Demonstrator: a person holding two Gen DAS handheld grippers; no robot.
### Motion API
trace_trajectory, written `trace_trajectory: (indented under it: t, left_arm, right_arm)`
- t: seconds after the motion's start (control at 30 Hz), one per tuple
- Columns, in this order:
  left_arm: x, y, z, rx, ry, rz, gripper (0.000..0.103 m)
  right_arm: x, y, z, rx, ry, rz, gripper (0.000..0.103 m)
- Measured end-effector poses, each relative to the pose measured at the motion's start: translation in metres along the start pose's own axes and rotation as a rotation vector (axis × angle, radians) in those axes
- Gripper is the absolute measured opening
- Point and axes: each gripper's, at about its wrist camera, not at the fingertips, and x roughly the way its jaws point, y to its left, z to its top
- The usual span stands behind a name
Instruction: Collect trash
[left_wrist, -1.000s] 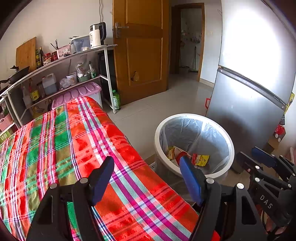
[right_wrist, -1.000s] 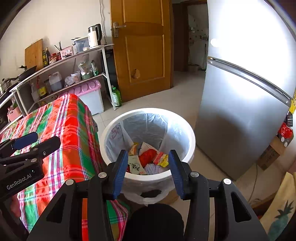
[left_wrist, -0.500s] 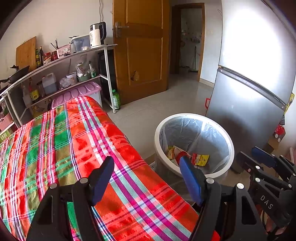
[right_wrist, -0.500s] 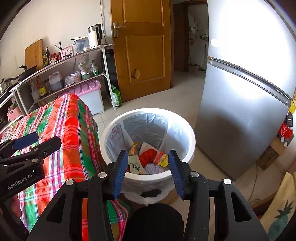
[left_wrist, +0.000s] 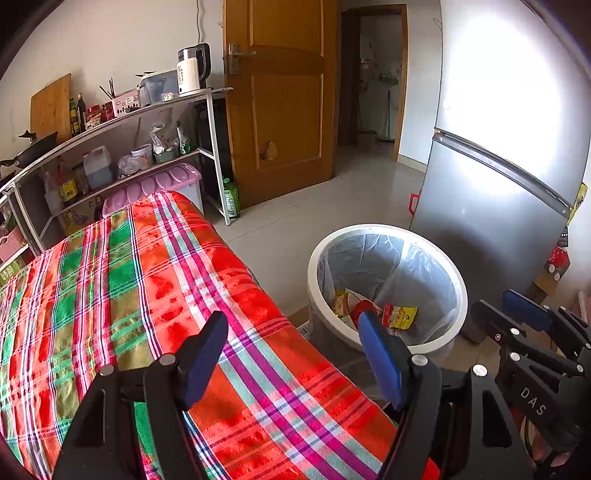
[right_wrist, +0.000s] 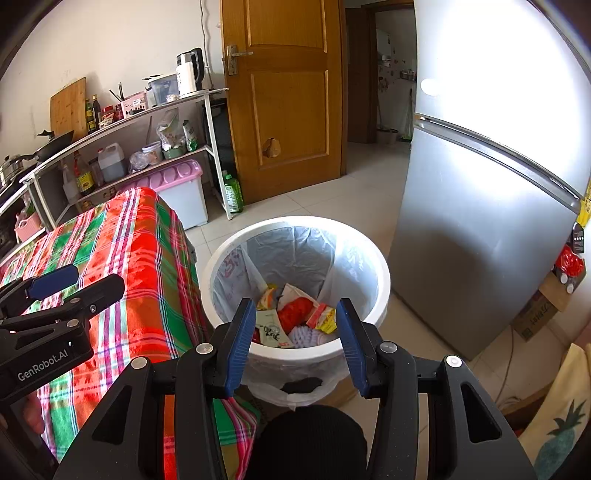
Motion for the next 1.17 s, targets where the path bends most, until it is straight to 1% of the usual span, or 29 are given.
trace_trajectory:
  t: [1.17]
  left_arm:
    - [-0.0011, 0.0017, 0.0009, 0.002, 0.005, -0.002, 0.075]
  right_arm:
    - [-0.0004, -0.0014, -0.0001, 0.002, 0.0, 0.001, 0.046]
